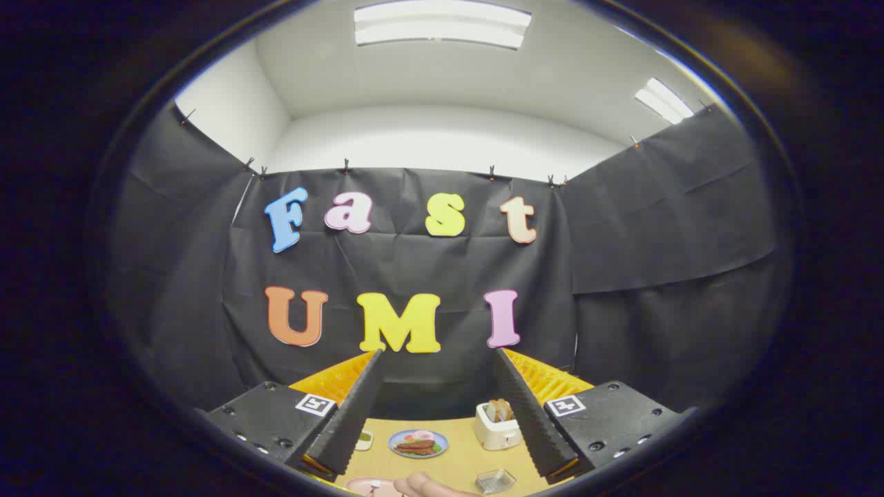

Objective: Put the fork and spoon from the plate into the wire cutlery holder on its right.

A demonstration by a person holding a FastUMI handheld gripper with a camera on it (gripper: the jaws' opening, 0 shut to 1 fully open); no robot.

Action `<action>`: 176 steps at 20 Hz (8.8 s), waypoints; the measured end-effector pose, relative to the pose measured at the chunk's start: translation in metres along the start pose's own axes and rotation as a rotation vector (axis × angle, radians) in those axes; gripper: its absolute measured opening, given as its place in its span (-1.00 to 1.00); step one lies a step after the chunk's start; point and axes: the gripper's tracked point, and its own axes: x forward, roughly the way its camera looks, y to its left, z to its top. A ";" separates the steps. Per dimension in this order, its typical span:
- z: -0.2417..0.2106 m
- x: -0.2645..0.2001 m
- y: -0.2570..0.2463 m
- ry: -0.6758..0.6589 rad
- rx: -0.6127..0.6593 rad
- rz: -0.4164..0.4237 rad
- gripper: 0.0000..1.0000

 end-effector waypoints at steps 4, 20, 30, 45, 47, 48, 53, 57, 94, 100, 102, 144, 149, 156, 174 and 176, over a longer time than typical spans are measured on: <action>0.033 0.001 0.025 -0.057 -0.059 0.004 0.90; -0.133 0.019 0.069 0.301 -0.070 0.071 0.91; -0.378 -0.006 0.076 0.696 -0.115 0.068 0.92; -0.578 -0.064 0.084 1.077 -0.097 0.073 0.34; -0.590 -0.063 0.082 1.097 -0.094 0.064 0.05; -0.593 -0.063 0.081 1.110 -0.088 0.057 -0.18; -0.600 -0.064 0.082 1.160 -0.072 0.068 -0.76; -0.586 -0.066 0.081 1.196 -0.044 0.075 -0.97; -0.500 0.006 -0.148 1.919 -0.121 0.193 -0.97; -0.509 0.029 -0.139 1.920 -0.210 0.197 -0.95; -0.512 0.029 -0.139 1.926 -0.220 0.200 -0.95; -0.548 -0.066 0.127 1.257 0.028 0.084 0.84; -0.570 -0.085 0.148 1.288 0.101 0.069 0.57; -0.583 -0.090 0.155 1.270 0.085 0.067 -0.03; -0.478 -0.062 0.076 1.250 0.105 0.188 -0.89; -0.463 -0.058 0.056 1.246 0.120 0.201 -0.90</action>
